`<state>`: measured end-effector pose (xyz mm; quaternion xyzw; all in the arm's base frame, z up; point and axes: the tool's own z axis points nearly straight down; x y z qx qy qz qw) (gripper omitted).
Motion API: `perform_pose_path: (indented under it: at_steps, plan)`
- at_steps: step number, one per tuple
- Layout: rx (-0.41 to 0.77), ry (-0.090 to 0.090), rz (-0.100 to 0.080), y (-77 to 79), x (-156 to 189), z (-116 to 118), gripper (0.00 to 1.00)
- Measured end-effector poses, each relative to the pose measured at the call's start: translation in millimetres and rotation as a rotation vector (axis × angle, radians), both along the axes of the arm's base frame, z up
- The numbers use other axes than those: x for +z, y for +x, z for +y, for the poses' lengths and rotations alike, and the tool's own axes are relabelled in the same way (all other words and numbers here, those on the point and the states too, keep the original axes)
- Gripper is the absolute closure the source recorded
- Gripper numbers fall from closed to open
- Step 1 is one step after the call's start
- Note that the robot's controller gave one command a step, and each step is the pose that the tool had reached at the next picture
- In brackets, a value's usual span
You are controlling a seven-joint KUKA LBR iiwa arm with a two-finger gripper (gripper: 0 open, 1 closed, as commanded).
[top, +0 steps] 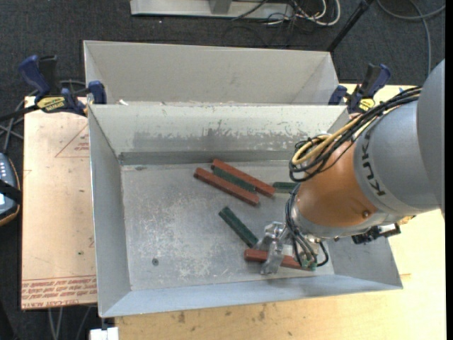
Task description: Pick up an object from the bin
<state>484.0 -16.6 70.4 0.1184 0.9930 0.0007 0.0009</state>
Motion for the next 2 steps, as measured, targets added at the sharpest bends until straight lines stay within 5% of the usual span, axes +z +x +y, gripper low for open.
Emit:
perform_pose_path:
  at_steps: [2]
  plan:
    - [0.0, 0.0, 0.001, -0.2, 2.2, 0.1, 1.0]
